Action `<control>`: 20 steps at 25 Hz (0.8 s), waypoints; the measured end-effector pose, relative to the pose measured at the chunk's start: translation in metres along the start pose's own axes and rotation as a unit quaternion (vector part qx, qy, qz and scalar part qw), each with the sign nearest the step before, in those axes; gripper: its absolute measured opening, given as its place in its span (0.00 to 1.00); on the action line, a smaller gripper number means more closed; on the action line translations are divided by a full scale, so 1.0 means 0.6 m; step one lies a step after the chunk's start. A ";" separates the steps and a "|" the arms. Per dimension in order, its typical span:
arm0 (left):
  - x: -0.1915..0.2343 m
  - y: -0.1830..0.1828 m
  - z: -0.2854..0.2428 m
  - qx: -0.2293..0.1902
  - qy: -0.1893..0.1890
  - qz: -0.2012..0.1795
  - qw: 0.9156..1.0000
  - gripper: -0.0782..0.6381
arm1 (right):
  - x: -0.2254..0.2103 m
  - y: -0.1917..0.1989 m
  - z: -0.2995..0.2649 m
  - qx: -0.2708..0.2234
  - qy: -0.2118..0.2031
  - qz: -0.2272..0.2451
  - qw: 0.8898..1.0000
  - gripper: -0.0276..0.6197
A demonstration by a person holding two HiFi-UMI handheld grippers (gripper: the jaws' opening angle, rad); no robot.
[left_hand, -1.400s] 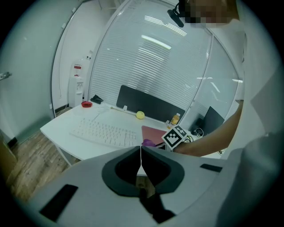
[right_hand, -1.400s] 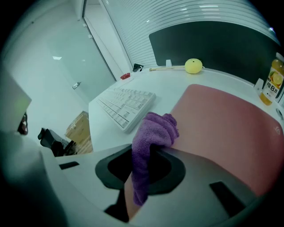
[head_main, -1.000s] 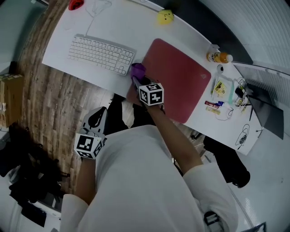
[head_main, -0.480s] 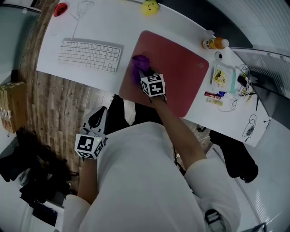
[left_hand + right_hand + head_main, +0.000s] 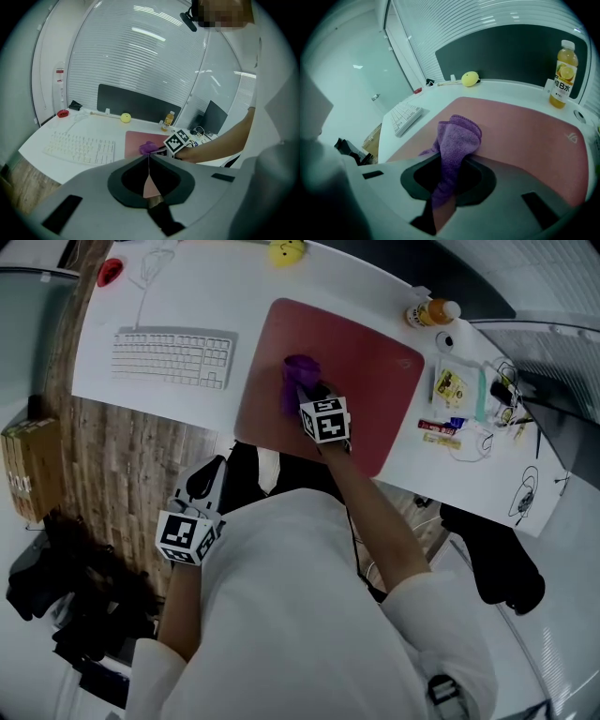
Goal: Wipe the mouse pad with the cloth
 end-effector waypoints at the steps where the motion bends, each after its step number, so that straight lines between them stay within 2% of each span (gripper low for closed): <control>1: -0.004 -0.002 -0.005 0.001 0.003 -0.003 1.000 0.14 | -0.008 0.005 0.005 -0.001 0.002 -0.004 1.000 0.17; 20: -0.078 -0.051 -0.104 0.022 0.056 -0.042 0.997 0.14 | -0.158 0.084 0.114 -0.004 0.060 -0.037 0.998 0.17</control>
Point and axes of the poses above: the fingertips, and each gripper's own axes: z backward along the fingers, x to its left, y out of its underside, the point moved 9 cm from there along z, backward along the fingers, and after that the axes turned 1 degree about -x, right-handed, at the moved point
